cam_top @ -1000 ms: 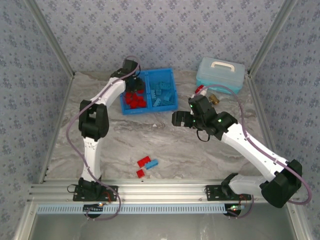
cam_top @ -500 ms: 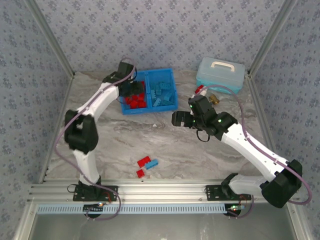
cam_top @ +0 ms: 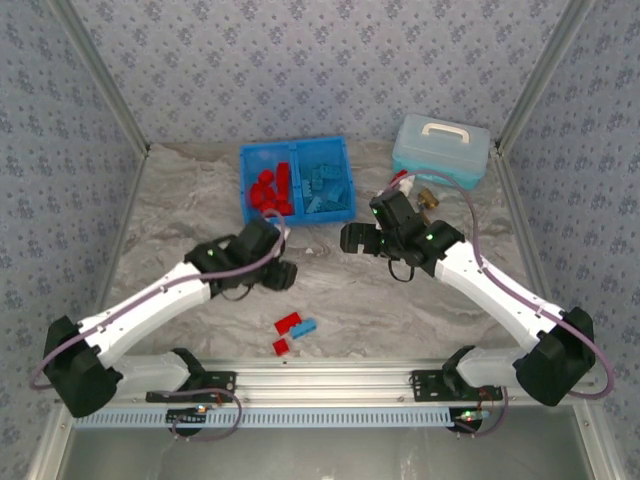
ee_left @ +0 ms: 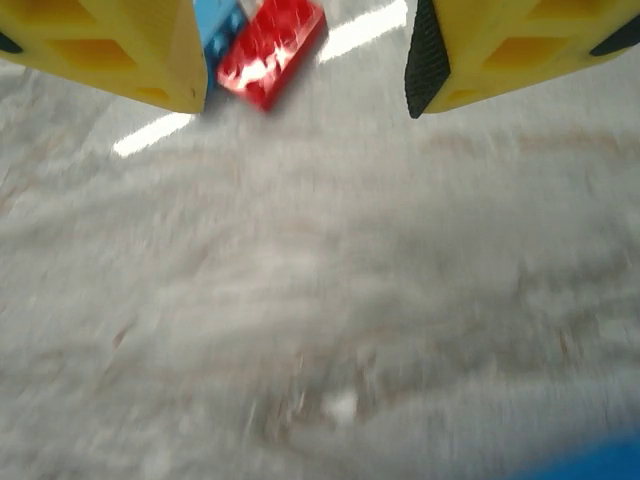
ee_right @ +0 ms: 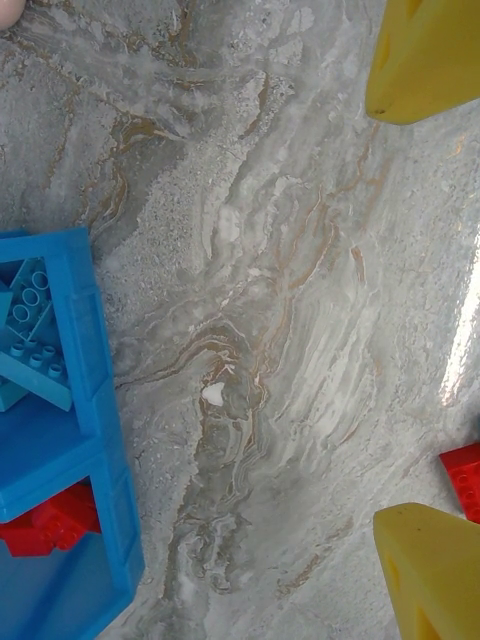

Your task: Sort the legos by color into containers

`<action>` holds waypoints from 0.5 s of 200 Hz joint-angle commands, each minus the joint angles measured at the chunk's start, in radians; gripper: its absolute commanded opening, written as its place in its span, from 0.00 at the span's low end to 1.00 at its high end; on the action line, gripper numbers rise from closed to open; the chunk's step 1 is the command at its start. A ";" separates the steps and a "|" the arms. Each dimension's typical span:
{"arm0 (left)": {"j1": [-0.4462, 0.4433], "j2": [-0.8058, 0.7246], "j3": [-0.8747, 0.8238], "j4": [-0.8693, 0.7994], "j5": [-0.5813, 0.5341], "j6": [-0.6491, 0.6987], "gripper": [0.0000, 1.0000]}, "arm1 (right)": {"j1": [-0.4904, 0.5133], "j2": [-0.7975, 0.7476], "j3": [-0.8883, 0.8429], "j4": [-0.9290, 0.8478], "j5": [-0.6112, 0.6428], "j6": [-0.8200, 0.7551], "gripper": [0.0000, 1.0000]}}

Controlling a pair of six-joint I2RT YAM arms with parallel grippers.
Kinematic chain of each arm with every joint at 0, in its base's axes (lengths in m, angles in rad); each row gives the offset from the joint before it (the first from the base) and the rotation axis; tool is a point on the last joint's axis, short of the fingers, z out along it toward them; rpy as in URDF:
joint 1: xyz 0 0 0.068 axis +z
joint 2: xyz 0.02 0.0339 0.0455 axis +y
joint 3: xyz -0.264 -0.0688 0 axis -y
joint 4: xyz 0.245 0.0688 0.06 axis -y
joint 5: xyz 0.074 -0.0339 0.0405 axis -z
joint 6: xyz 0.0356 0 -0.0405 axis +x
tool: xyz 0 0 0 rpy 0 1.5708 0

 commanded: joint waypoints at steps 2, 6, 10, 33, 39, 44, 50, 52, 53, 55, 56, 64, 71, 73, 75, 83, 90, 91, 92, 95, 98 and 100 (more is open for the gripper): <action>-0.104 -0.126 -0.108 -0.100 -0.114 -0.350 0.57 | -0.006 0.001 0.016 0.009 -0.022 -0.006 1.00; -0.136 -0.142 -0.135 -0.086 -0.117 -0.395 0.57 | -0.008 0.002 0.015 0.013 -0.026 -0.006 1.00; -0.169 -0.154 -0.159 -0.072 -0.123 -0.437 0.57 | -0.007 0.004 0.016 0.013 -0.030 -0.005 1.00; -0.347 -0.149 -0.245 -0.015 -0.143 -0.553 0.60 | -0.008 0.014 0.014 0.015 -0.051 -0.010 1.00; -0.382 -0.136 -0.256 -0.004 -0.148 -0.560 0.61 | -0.006 0.016 0.013 0.016 -0.054 -0.009 1.00; -0.409 -0.125 -0.269 0.002 -0.149 -0.568 0.63 | -0.008 0.017 0.012 0.016 -0.056 -0.010 1.00; -0.424 -0.112 -0.283 0.006 -0.144 -0.584 0.66 | -0.007 0.017 0.010 0.018 -0.060 -0.010 1.00; -0.427 -0.108 -0.288 0.006 -0.142 -0.589 0.67 | -0.008 0.017 0.010 0.018 -0.062 -0.010 1.00; -0.429 -0.106 -0.290 0.006 -0.141 -0.592 0.68 | -0.008 0.017 0.010 0.018 -0.062 -0.010 1.00; -0.432 -0.103 -0.294 0.005 -0.140 -0.600 0.69 | -0.008 0.017 0.010 0.019 -0.063 -0.010 1.00; -0.434 -0.101 -0.296 0.005 -0.139 -0.603 0.70 | -0.007 0.016 0.010 0.019 -0.063 -0.009 1.00; -0.445 -0.094 -0.314 0.009 -0.135 -0.629 0.76 | -0.007 0.015 0.010 0.017 -0.065 -0.010 1.00; -0.454 -0.094 -0.330 0.017 -0.130 -0.642 0.80 | -0.006 0.012 0.009 0.014 -0.066 -0.009 1.00; -0.456 -0.095 -0.334 0.021 -0.129 -0.644 0.82 | -0.006 0.012 0.009 0.014 -0.065 -0.009 1.00; -0.459 -0.095 -0.337 0.025 -0.129 -0.645 0.84 | -0.006 0.012 0.007 0.013 -0.065 -0.009 1.00; -0.468 -0.099 -0.350 0.043 -0.126 -0.646 0.90 | -0.005 0.007 0.006 0.009 -0.062 -0.008 1.00; -0.471 -0.101 -0.364 0.074 -0.122 -0.642 0.94 | -0.005 0.002 0.001 0.009 -0.060 -0.007 1.00; -0.471 -0.101 -0.365 0.080 -0.120 -0.641 0.94 | -0.005 0.002 0.000 0.010 -0.059 -0.007 1.00; -0.471 -0.102 -0.368 0.085 -0.119 -0.639 0.94 | -0.005 0.002 0.000 0.010 -0.059 -0.007 1.00; -0.472 -0.102 -0.374 0.095 -0.115 -0.636 0.95 | -0.005 -0.001 -0.002 0.010 -0.056 -0.007 1.00; -0.472 -0.100 -0.381 0.105 -0.111 -0.631 0.96 | -0.005 -0.001 -0.003 0.012 -0.055 -0.006 1.00; -0.472 -0.100 -0.385 0.114 -0.107 -0.627 0.97 | -0.006 -0.003 -0.005 0.012 -0.054 -0.006 1.00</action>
